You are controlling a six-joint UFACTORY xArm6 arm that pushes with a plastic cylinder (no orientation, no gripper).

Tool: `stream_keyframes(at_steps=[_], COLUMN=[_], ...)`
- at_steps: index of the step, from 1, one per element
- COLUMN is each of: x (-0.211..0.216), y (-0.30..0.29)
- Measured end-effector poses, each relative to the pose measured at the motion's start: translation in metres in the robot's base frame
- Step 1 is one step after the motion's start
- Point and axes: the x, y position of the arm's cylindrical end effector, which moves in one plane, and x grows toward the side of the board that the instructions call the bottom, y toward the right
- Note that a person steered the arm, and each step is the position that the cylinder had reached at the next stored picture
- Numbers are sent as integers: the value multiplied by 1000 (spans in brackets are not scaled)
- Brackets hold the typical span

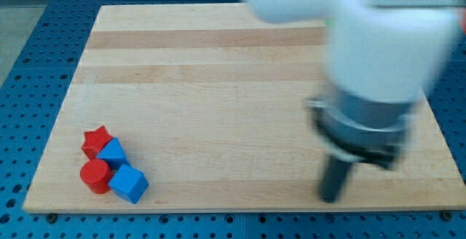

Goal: Push the yellow heart towards the center of the board

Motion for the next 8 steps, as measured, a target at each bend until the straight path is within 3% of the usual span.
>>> stream_keyframes(at_steps=[1, 2, 5, 8], x=[0, -76, -159, -183], y=[60, 60, 60, 57])
